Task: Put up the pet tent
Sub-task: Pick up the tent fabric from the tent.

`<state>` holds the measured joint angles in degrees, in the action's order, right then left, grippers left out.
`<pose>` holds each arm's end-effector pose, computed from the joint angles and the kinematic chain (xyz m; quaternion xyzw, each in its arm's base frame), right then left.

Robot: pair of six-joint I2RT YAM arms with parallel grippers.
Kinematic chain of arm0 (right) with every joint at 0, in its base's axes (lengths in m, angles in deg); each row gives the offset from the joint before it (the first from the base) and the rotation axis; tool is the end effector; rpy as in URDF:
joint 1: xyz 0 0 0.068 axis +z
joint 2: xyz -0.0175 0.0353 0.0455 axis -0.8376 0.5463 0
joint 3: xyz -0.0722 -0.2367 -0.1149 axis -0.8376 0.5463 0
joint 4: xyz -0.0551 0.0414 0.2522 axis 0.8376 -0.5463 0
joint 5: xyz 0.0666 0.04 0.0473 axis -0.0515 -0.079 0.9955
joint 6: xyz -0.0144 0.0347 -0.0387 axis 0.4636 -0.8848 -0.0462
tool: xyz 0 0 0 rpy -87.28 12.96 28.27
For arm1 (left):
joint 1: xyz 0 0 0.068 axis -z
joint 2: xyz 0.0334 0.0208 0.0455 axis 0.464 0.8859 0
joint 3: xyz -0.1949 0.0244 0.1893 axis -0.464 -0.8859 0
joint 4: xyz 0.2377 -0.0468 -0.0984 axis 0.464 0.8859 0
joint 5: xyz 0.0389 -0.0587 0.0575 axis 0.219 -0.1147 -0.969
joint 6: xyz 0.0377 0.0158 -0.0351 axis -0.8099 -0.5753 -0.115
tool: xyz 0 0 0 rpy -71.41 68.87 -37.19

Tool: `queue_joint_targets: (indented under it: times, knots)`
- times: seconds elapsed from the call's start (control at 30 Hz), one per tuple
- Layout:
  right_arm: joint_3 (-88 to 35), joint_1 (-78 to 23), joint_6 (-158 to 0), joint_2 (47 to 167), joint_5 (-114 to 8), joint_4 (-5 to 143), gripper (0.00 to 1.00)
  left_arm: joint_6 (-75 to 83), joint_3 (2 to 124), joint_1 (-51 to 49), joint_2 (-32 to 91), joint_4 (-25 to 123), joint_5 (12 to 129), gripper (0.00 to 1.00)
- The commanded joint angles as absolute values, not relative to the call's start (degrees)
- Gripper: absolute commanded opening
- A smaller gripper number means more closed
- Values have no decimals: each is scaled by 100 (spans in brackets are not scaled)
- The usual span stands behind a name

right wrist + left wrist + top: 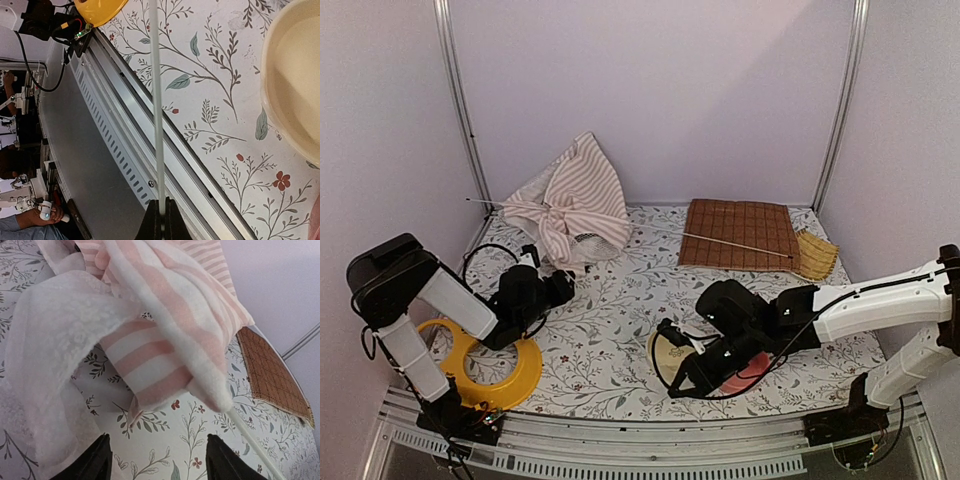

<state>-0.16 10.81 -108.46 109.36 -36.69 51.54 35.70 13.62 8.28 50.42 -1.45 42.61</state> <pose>0.0976 0.2759 0.2043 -0.3162 0.8725 0.3703 0.0406 0.2305 -0.1523 0.1194 -0.1473 0.8046 -0.2461 0.5200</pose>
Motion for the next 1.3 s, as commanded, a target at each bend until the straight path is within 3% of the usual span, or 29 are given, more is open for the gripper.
queue_joint_targets:
  times: [0.0,0.13,0.23,0.43,0.5,0.8,1.27]
  knots:
    - [-56,893,-10974,10703,-4062,5783,0,3343,1841,663,5337,-648,4335,64]
    - [-41,902,-10990,10676,-4063,5815,0,3179,2126,620,5601,-634,4321,63]
    - [-38,895,-11000,10670,-4051,5821,0,3210,2262,620,5673,-473,4123,56]
    - [-15,902,-10996,10633,-4008,5841,0,2940,2370,659,5582,-336,3935,11]
    - [9,894,-11009,10596,-4023,5851,0,2773,2326,723,5478,-350,3914,2]
    - [111,897,-11056,10481,-3937,6080,0,1329,1826,1627,4482,-888,4090,0]
    - [132,936,-10992,10223,-3702,6588,0,170,1775,3172,3629,-294,3694,0]
